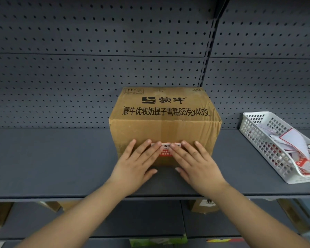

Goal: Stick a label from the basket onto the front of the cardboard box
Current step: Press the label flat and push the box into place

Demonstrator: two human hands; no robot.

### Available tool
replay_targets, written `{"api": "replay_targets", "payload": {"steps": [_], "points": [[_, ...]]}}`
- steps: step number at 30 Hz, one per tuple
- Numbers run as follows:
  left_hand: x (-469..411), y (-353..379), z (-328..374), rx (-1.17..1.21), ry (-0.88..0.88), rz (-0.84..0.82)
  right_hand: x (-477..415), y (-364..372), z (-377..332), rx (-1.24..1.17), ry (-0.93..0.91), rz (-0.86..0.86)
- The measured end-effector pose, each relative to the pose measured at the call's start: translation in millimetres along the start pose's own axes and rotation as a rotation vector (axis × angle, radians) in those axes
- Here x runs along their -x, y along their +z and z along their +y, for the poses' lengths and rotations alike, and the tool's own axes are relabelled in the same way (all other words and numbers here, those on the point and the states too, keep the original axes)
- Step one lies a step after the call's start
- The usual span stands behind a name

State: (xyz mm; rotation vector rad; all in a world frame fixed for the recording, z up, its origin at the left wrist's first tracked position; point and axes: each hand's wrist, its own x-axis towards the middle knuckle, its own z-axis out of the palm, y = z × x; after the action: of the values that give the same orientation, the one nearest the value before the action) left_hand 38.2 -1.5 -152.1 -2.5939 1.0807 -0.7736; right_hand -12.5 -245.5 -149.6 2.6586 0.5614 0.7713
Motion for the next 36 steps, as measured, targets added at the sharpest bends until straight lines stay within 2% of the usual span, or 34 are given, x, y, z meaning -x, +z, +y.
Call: {"api": "replay_targets", "payload": {"steps": [6,9,14,19,24,27,29,32,36], "points": [[20,-6,-24,-0.030,-0.006,-0.019,22,-2,29,0.076,0.043,0.012],[23,-17,-12,0.077,-0.058,-0.014,26,-6,22,0.019,0.024,0.031],[1,-18,16,0.075,0.053,-0.083,4,-3,-2,0.084,-0.036,-0.041],[18,-10,-22,-0.001,0.069,-0.189,15,-9,49,0.214,-0.096,-0.068],[32,-17,-22,0.082,0.076,-0.122,21,-11,31,0.157,-0.088,0.008],[16,-17,-2,0.102,0.148,-0.114,10,0,1,0.205,-0.180,-0.082],[8,-14,0,0.092,0.161,-0.148,5,5,-3,0.229,-0.177,-0.138],[10,-10,-16,0.077,0.177,-0.203,8,1,15,0.211,-0.154,-0.195],[31,-9,-32,0.135,0.135,-0.216,30,-6,39,0.140,-0.106,-0.170]]}}
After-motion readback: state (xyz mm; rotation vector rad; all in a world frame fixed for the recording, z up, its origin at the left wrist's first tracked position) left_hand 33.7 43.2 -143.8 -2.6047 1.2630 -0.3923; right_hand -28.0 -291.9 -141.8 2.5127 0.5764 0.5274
